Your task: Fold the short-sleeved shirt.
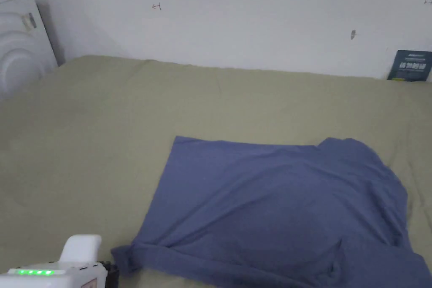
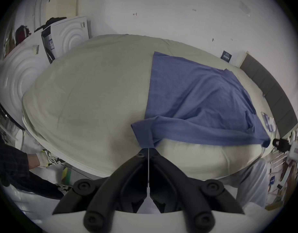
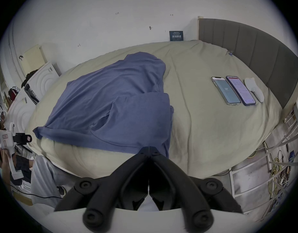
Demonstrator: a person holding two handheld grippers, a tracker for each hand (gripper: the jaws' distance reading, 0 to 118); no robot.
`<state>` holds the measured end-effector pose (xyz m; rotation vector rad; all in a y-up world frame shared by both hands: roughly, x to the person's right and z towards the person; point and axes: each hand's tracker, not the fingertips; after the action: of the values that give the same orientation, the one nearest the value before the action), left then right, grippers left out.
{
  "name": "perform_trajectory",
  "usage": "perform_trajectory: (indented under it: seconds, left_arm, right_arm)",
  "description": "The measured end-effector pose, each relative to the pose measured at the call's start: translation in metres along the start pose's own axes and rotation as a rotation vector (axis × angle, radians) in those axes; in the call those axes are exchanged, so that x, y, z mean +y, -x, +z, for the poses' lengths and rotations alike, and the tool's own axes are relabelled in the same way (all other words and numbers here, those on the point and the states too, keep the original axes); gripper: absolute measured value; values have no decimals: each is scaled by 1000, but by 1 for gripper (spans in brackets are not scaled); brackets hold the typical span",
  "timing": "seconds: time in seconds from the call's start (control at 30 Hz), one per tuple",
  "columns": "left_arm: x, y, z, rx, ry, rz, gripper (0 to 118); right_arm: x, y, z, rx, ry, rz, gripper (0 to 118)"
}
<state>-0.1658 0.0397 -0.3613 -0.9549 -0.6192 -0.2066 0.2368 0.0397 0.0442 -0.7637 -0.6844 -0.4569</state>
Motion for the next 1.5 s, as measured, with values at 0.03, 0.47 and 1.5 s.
perform_trajectory:
  seconds: [0.03, 0.47, 1.5]
  left_arm:
    - [4, 4, -2, -9, -20, 19, 0]
    - [29, 4, -58, 8, 34, -14, 10]
    - [64, -14, -35, 12, -4, -22, 1]
  right_arm:
    - [-3, 0, -1, 11, -5, 6, 0]
    - [2, -16, -20, 1, 46, 48, 0]
    - [46, -15, -26, 96, 51, 197, 6]
